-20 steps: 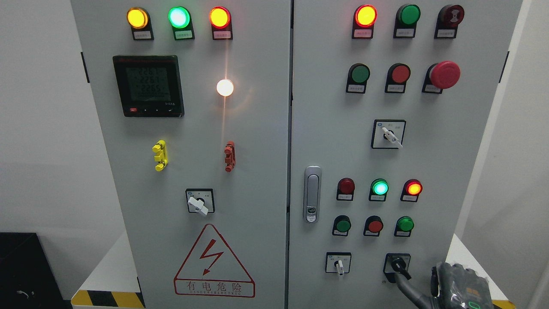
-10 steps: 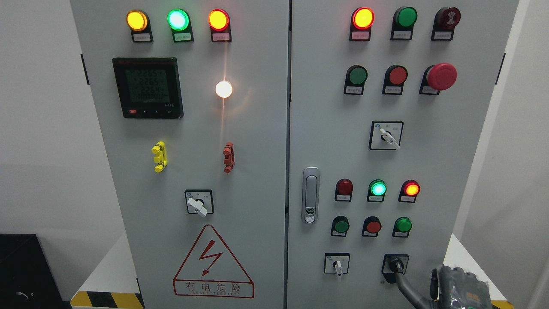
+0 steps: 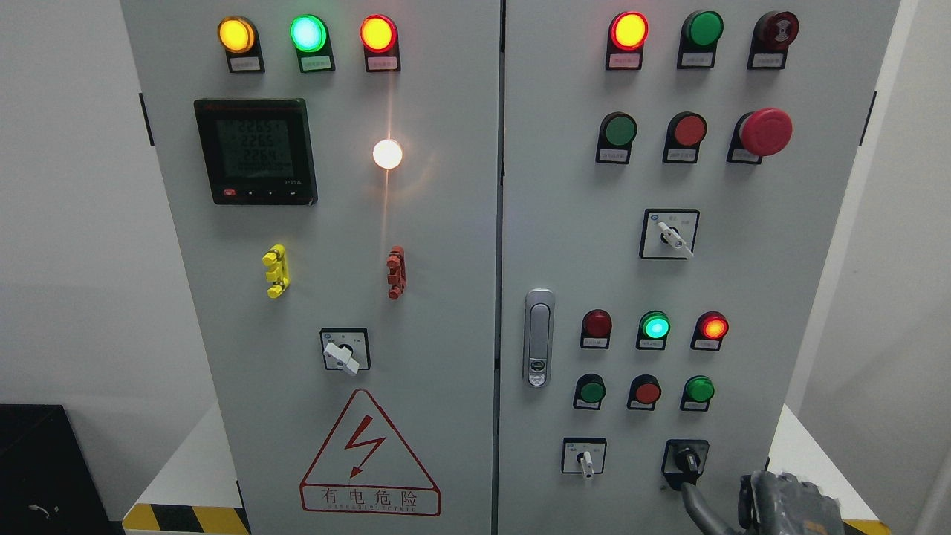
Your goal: Flip black knob to close circuit
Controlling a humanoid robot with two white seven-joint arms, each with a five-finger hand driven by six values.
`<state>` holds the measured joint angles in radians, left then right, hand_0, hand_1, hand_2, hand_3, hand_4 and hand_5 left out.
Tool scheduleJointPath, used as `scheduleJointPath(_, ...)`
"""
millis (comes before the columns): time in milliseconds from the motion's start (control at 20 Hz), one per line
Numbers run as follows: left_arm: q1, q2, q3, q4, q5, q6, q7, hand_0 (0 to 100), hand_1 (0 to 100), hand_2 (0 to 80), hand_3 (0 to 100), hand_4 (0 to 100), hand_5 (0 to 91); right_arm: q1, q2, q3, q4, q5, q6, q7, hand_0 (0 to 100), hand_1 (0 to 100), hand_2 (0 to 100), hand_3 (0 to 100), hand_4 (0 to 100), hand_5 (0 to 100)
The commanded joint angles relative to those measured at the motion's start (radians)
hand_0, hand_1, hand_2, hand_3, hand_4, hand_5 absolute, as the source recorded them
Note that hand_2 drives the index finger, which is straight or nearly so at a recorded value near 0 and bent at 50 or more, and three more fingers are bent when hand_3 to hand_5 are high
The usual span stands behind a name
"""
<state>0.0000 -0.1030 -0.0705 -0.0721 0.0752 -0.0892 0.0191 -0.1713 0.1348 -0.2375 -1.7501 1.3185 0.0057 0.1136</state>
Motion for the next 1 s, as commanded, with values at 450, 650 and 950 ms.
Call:
scheduleJointPath(450,0.006,0.0,0.0,0.0,0.0,0.0,0.001,12,56,0.0,0,0,0.0,0.093,-0.001,0.109,-0.075,-0.297,-0.03,-0.022,0,0,50,70,64,60)
scheduleJointPath(650,0.006,0.0,0.0,0.0,0.0,0.0,0.001,12,56,0.0,0,0,0.0,0.133,-0.001,0.11,-0.112,-0.387,-0.029,-0.052,0,0,42,56,54,52)
scheduleJointPath(950,0.006,0.0,0.0,0.0,0.0,0.0,0.001,12,56,0.0,0,0,0.0,0.203,-0.001,0.115,-0.164,-0.628,-0.023,-0.069,0,2,33,45,45,44)
